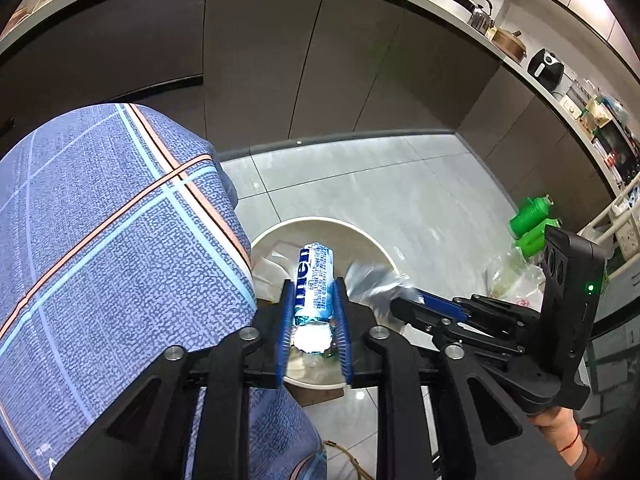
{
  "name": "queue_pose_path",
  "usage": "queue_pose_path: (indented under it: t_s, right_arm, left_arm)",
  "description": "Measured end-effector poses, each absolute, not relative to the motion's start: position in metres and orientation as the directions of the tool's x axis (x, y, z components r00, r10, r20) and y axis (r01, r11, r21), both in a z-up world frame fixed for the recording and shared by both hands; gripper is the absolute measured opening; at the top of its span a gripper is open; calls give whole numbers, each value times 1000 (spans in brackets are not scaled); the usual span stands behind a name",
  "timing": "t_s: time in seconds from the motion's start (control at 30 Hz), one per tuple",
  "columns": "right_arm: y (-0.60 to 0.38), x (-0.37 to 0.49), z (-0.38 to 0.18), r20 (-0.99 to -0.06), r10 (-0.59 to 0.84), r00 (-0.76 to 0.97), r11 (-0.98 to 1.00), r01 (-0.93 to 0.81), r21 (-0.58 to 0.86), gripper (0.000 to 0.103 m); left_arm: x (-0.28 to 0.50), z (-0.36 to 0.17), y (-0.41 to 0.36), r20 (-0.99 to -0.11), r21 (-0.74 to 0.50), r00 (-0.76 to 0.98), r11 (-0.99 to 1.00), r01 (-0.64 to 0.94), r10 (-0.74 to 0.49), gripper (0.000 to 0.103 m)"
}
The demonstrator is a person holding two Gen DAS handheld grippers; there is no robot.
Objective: Collect trash
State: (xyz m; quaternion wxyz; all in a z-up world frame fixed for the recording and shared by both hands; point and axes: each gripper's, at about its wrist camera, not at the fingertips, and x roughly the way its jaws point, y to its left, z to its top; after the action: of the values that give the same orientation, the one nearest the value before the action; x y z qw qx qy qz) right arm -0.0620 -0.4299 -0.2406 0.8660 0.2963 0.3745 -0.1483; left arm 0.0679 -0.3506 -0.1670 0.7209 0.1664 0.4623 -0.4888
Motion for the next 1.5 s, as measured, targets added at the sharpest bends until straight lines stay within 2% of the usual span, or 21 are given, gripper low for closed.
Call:
queue_pose_path:
  t_s: [0.03,0.1,0.17,0.23,0.33,0.37,0.4,0.43,0.47,0.63,0.97,1.27,1.5]
  right_arm:
    - [-431,-61,-242,-737,-34,675,782,478,401,19]
    - [-431,-59,-245,-736,-36,676,786,474,397,20]
    - [-431,-59,-245,-730,-42,683,791,469,394,33]
    - [-433,-61,-243,-715,-59,697,797,463,387,60]
    - [-434,-65,-238,-699,-81,711,813,453,367,77]
    - [-435,-66,-237,-696,-86,713,816,451,361,79]
    - [-435,-67,-236,-694,-88,715,819,448,357,86]
    - [-435,-68,-236,-689,-88,719,822,443,358,94]
    - [-436,-69,-235,-686,-86,723,822,440,361,98]
    - [-432,-63,-237,-710,-61,702,818,443,367,100]
    - [-415,-56,-226,-723,-83,685,842,436,317,100]
    - [-396,-55,-194,-692,-110,714,859,418,295,100]
    - [-357,-44,-141,-634,-113,765,911,335,242,100]
  left_arm:
    - [68,-169,-353,-828,-216,92,467,858,-552,30]
    - [67,-169,-355,-821,-215,107,478,851,-561,50]
    - [66,-166,-357,-811,-217,119,483,849,-573,58]
    - [68,-162,-355,-797,-218,137,492,843,-589,67]
    - [70,-153,-351,-771,-218,179,517,828,-611,81]
    - [72,-150,-348,-761,-219,193,525,822,-619,85]
    - [72,-148,-345,-751,-220,207,534,817,-627,90]
    - [72,-144,-344,-743,-216,226,545,811,-630,93]
    - [73,-141,-341,-736,-207,246,556,805,-631,94]
    - [73,-135,-329,-731,-165,320,611,774,-603,95]
    - [88,-129,-285,-734,-171,369,681,712,-570,95]
    - [86,-99,-249,-707,-111,468,737,666,-530,95]
    - [83,-54,-184,-658,-50,600,822,567,-454,95]
